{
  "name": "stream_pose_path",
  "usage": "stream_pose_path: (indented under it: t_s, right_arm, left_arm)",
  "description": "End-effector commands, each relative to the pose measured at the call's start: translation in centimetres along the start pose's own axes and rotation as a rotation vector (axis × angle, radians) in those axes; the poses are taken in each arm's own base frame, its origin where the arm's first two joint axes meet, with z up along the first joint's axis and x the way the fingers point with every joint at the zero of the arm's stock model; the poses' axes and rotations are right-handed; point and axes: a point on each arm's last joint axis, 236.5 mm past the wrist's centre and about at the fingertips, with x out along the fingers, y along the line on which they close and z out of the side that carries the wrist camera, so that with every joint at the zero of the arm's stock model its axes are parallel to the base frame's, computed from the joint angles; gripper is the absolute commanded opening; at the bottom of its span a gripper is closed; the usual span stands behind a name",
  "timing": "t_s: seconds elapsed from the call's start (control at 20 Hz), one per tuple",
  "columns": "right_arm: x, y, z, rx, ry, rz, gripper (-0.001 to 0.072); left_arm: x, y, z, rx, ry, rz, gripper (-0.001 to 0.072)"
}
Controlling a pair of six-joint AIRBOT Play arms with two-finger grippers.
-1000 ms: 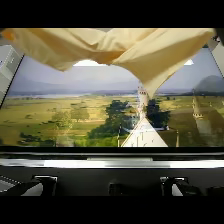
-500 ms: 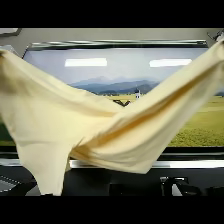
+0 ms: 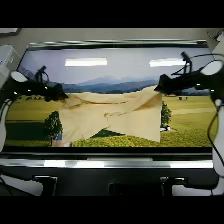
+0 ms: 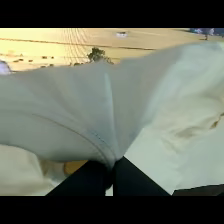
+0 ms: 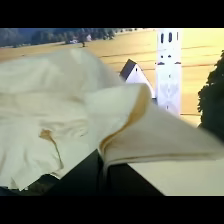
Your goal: Fold the clothes and pants, and hang the long-sleeved shirts on hangers.
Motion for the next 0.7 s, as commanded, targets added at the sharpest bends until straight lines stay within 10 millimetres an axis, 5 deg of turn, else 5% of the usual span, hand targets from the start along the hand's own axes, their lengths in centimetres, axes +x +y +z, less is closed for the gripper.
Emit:
stream_pose_path:
  t_s: [0.0,0.15,0.25,0.35,0.4,0.5,0.65]
  right_arm:
    - [8.8,-3.8,-0.2,0.084,0.069,-0.013,0.0027]
    - [9.4,-5.3,2.6,0.136,-0.046,-0.038,0.0037]
    - [7.9,-5.8,4.4,0.143,-0.115,-0.042,0.018]
    - [4.7,-7.5,5.5,0.176,-0.158,-0.05,0.04]
    - [2.8,-8.9,5.3,0.193,-0.156,-0.056,0.0448]
    - [0.1,-11.4,2.8,0.142,-0.057,-0.053,0.0454]
    - [-1.6,-14.4,-5.7,0.094,0.24,-0.003,0.0361]
  left_arm:
    - [7.4,2.4,0.0,-0.129,0.049,-0.133,0.0021]
    - [7.5,3.5,1.2,-0.133,0.013,-0.133,0.0253]
    - [5.3,3.3,2.7,-0.109,-0.013,-0.149,0.0501]
    - [1.8,2.9,4.0,-0.072,-0.017,-0.18,0.0513]
    - [-0.4,2.8,4.5,-0.057,-0.022,-0.19,0.0529]
    - [-4.4,3.8,4.8,-0.086,-0.042,-0.168,0.0542]
    - [-8.8,6.2,3.6,-0.108,-0.051,-0.068,0.0542]
